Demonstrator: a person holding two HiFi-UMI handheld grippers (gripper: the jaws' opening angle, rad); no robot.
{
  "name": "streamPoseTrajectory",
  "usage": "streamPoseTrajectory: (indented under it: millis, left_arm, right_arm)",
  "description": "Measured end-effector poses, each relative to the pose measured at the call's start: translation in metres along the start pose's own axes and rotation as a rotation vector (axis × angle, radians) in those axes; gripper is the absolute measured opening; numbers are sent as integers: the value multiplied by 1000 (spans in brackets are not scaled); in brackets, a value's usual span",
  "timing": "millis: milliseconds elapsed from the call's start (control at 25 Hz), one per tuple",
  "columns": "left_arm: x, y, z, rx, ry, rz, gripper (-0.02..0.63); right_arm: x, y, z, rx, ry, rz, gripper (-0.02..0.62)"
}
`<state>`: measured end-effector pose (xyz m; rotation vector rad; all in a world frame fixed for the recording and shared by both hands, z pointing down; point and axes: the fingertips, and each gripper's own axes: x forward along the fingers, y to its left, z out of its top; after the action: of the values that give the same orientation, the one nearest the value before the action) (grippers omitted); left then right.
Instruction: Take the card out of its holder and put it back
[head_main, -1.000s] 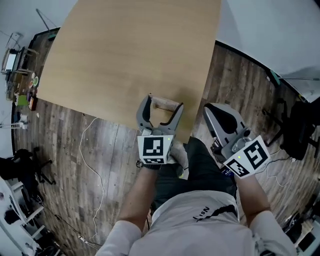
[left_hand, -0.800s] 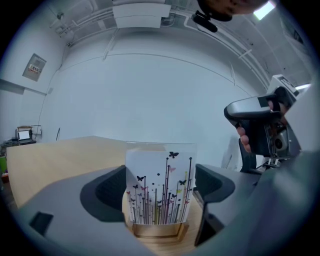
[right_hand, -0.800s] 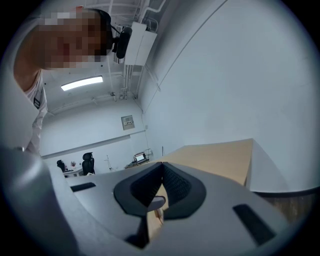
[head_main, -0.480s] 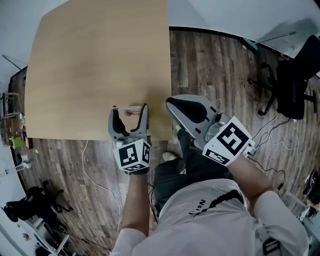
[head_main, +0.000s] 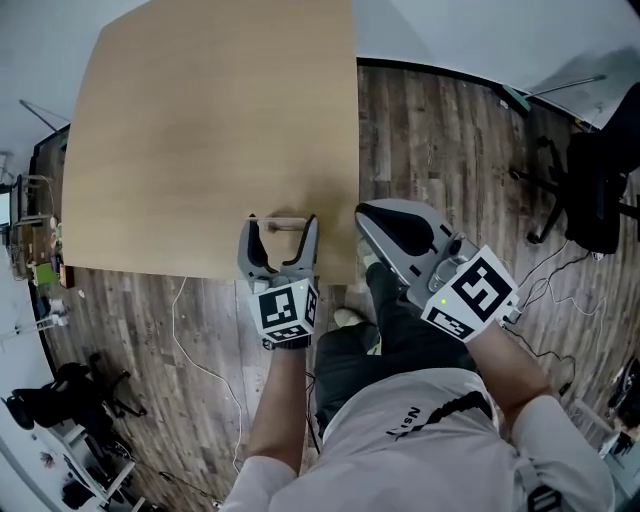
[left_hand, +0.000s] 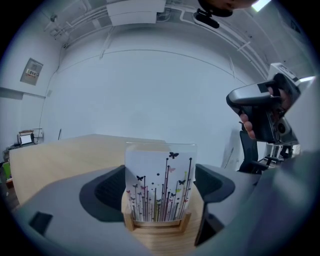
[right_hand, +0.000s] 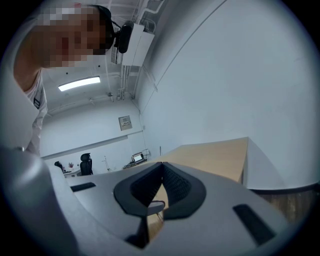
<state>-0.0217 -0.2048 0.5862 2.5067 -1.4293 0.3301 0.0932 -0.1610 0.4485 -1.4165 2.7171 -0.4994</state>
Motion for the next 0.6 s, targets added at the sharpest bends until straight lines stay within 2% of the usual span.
streamPoseTrajectory:
  millis: [200, 400, 600]
  left_arm:
    - [2, -8, -6, -8, 3, -38, 440]
    - [-4, -7, -8, -19, 6, -28, 440]
    - [-29, -5, 10, -39, 0, -16, 440]
  right_arm:
    - [-4, 1, -7, 4, 13, 4, 14]
    - [-4, 5, -12, 8, 21, 17, 14]
    - [-3, 22, -5, 15, 21, 37, 14]
